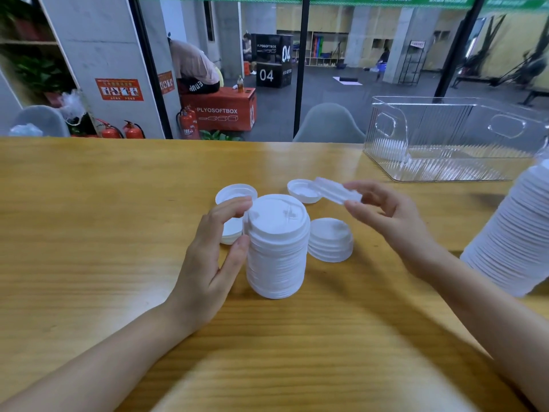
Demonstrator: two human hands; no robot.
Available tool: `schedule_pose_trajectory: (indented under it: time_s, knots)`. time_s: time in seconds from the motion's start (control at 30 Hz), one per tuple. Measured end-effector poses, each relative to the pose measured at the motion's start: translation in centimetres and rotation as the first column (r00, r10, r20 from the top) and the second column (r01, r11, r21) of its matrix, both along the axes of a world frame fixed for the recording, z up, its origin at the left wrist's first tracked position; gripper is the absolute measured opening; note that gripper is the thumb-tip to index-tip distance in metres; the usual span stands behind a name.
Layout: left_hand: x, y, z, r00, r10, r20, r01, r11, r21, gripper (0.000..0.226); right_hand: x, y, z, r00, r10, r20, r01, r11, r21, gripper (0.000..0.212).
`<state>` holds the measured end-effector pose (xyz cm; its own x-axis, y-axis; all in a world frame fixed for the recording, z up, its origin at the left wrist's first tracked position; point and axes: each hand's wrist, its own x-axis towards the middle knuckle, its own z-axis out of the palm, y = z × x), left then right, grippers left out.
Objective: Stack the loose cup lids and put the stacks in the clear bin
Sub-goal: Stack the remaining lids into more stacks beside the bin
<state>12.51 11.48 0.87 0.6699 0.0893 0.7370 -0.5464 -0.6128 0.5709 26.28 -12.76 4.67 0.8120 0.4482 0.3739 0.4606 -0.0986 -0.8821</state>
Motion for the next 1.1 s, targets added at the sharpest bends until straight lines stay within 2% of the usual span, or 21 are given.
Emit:
schedule_pose_trajectory:
  time_s: [0.07,0.17,0.3,0.43,0.83,1.0,1.1]
  knots:
    - [0.0,0.1,0.1,1.000,0.014,0.009,-0.014,1.000,0.001,0.037,-1.4,0.9,1.0,0.993,0.053,0.102,-0.054,0.998,0.009,0.028]
    - [-0.1,0.1,0.2,0.999,0.042,-0.005,-0.042,0.999,-0.024,0.039,-3.6,2.5,2.0,0.964,0.156,0.216,-0.145,0.987,-0.069,0.032]
    - [-0.2,0.0,0.3,0.998,0.060,0.004,-0.060,0.997,-0.047,0.041,-4.4,3.7,1.8,0.946,0.208,0.248,-0.174,0.973,-0.150,0.035]
    - [-0.3,-0.2,0.5,0.998,0.023,0.052,-0.023,1.000,-0.001,0.038,-4.5,4.1,1.4,0.930,0.206,0.306,-0.147,0.968,-0.205,0.036]
    - [-0.3,-0.3,0.5,0.997,0.010,0.072,-0.017,0.996,0.088,0.032,-4.9,3.6,0.9,0.888,0.209,0.409,-0.120,0.965,-0.232,0.037]
    - [-0.3,-0.1,0.5,0.995,0.019,0.095,-0.031,0.991,0.130,0.030,-5.0,3.7,0.8,0.908,0.211,0.363,-0.123,0.961,-0.249,0.039]
    - [-0.3,-0.2,0.5,0.995,0.022,0.092,-0.034,0.991,0.133,0.030,-4.7,3.0,1.6,0.913,0.200,0.356,-0.118,0.964,-0.239,0.047]
